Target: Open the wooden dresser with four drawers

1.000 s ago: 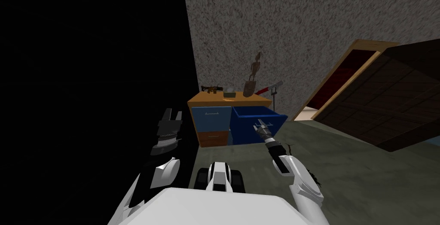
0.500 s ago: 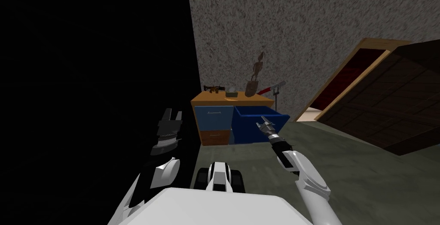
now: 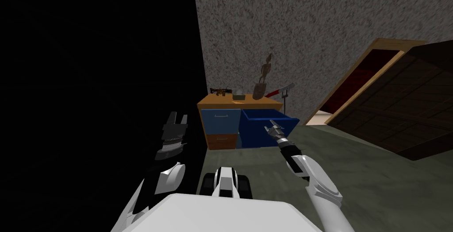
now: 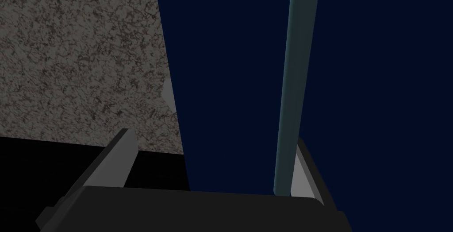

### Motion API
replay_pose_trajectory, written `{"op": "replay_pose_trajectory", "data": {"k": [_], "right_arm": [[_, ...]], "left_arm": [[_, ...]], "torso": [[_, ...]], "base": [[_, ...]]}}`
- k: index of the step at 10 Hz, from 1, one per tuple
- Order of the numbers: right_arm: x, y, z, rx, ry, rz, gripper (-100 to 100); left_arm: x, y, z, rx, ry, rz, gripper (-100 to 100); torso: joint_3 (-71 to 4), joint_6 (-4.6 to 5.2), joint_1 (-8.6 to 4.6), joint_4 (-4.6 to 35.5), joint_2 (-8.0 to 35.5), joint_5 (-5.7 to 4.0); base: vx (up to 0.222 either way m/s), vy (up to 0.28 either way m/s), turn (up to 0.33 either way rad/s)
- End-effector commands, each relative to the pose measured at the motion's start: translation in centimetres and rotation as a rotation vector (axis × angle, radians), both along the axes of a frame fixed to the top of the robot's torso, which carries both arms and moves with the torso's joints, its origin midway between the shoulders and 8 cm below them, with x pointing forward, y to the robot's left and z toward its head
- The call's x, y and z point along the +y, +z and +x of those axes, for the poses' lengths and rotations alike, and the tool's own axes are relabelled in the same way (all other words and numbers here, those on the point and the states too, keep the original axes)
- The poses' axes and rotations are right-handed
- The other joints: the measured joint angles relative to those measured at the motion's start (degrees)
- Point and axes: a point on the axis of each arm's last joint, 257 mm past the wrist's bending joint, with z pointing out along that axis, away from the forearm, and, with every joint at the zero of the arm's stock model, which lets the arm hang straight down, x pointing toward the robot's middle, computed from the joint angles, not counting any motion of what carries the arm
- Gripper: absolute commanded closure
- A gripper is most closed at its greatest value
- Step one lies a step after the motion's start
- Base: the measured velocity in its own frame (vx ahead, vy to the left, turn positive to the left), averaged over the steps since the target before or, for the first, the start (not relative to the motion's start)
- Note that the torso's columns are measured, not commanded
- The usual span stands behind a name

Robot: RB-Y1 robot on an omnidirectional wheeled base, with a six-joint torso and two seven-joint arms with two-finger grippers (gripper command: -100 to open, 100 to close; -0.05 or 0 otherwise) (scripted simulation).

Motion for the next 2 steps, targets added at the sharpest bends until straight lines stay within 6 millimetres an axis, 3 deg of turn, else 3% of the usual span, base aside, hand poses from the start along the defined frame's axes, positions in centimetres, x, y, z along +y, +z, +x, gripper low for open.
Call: {"op": "replay_pose_trajectory", "data": {"k": [1,2], "right_arm": [[-0.01,-0.04,-0.01,0.001,0.0,0.0,0],[-0.02,-0.06,-0.01,0.001,-0.001,0.0,0]], "left_arm": [[0.0,0.0,0.0,0.0,0.0,0.0,0],[0.0,0.0,0.0,0.0,0.0,0.0,0]], "torso": [[0.0,0.0,-0.01,0.0,0.0,-0.01],[0.0,0.0,-0.02,0.0,0.0,-0.02]], "base": [[0.0,0.0,0.0],[0.0,0.0,0.0]]}}
